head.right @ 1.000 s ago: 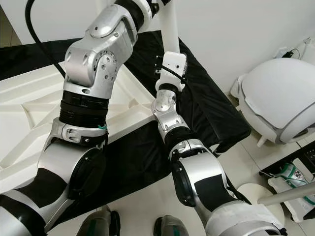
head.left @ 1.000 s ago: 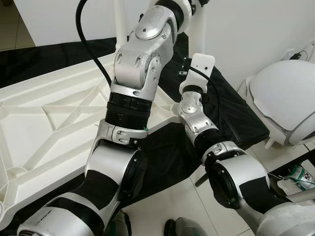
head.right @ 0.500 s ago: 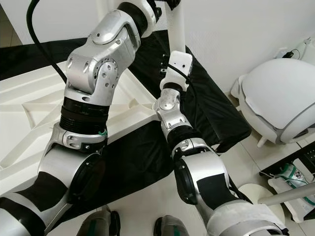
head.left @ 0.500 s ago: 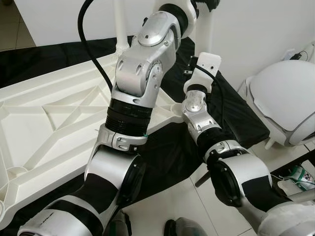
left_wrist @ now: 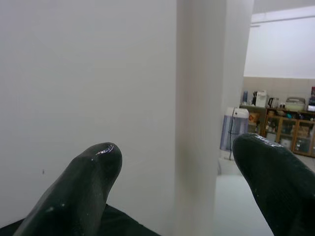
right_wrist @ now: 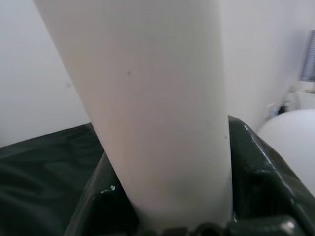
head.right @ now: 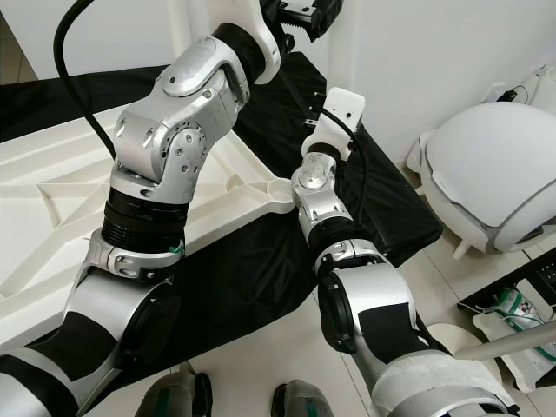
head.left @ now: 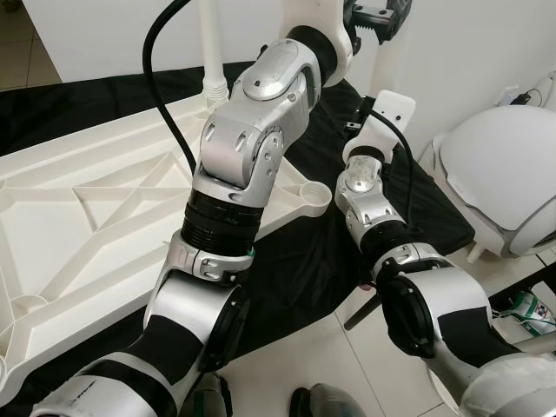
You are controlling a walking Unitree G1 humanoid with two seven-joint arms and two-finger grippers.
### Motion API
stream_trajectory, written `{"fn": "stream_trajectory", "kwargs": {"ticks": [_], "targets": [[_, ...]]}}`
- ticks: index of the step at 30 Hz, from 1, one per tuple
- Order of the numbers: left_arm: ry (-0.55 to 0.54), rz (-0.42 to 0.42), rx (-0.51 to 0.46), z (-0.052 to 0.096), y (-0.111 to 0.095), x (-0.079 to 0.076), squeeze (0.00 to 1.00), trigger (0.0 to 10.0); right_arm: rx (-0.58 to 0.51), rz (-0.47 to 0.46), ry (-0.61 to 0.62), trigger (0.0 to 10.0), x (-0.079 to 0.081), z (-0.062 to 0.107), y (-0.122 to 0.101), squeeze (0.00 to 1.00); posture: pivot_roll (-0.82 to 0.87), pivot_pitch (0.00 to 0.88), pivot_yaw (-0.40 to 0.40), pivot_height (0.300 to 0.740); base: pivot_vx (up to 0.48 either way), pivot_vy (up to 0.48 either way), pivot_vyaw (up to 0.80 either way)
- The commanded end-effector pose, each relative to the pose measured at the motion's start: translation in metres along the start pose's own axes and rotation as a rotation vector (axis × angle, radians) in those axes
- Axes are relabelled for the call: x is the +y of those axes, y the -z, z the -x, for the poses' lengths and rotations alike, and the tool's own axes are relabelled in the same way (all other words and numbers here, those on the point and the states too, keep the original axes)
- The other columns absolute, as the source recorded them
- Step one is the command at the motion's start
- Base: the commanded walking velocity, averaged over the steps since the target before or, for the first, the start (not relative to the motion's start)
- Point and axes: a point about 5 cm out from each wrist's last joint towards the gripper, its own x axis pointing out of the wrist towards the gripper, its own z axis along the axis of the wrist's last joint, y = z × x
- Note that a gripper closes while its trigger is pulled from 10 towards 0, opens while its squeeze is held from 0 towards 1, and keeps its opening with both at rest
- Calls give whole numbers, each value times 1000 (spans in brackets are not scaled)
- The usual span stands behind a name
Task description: Building children table
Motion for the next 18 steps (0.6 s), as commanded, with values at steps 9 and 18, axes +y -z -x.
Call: {"fn": "stream_trajectory", "kwargs": {"ticks": [9,18], "targets": [[-45,-180,139,30,40,38,0,10000,77,-179,-171,10000,-1,-8,-5,0,0,0,-13,740,0,0,0],[-184,-215,232,46,64,60,0,10000,44,-151,-329,10000,9,-5,-12,0,0,0,-10,740,0,0,0]]}}
